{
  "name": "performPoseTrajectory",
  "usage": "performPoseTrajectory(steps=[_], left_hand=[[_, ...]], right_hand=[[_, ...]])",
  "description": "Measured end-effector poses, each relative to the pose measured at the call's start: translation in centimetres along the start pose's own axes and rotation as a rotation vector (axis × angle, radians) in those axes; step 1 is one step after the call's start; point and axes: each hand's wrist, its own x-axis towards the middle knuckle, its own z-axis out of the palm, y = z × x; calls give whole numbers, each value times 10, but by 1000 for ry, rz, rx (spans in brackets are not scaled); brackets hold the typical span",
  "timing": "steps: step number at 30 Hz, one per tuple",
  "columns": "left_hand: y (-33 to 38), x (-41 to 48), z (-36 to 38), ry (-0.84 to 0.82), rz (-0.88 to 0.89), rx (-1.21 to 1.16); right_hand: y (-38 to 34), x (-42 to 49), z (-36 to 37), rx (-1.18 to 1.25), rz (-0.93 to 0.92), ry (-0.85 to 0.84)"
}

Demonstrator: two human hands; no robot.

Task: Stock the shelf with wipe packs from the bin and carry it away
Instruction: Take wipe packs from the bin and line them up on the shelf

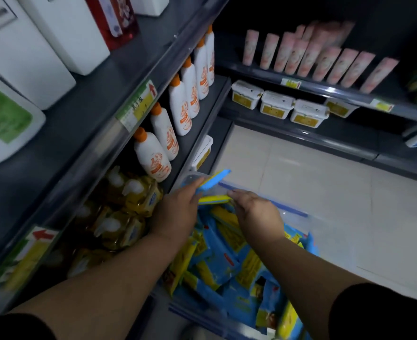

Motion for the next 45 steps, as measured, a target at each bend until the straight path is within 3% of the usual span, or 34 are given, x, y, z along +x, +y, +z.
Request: performPoseTrajectory(steps=[5,9,13,15,20,26,32,38,41,45], left_hand=[[32,-10,-41,177,-256,-287],[57,-22,-84,257,-326,-387],[85,-42,-125,308,-349,-461],[102,-57,-143,363,-393,-522],[153,-114,-201,478,-476,-954],[208,-203,-273,579,-341,-1166],[247,-288,-349,753,-229,-1145],[248,-375,-424,877,-186,-1049],[229,-422,-461,930,-181,-1002],[191,-480,-512,983,-207,-958]], right_hand=[[-22,-10,-52,122,75,248],[-54,-10,-101,273,152,384],[-99,-7,-150,466,115,502],[-118,-15,-171,615,65,426],[-137,-58,-223,757,-110,129],[-182,-93,-302,764,-383,81],[-262,-124,-352,963,-515,-160],[-364,-148,-375,1056,-446,-122],[-422,-158,-363,1079,-441,-322],[-506,-179,-334,1220,-387,-746]])
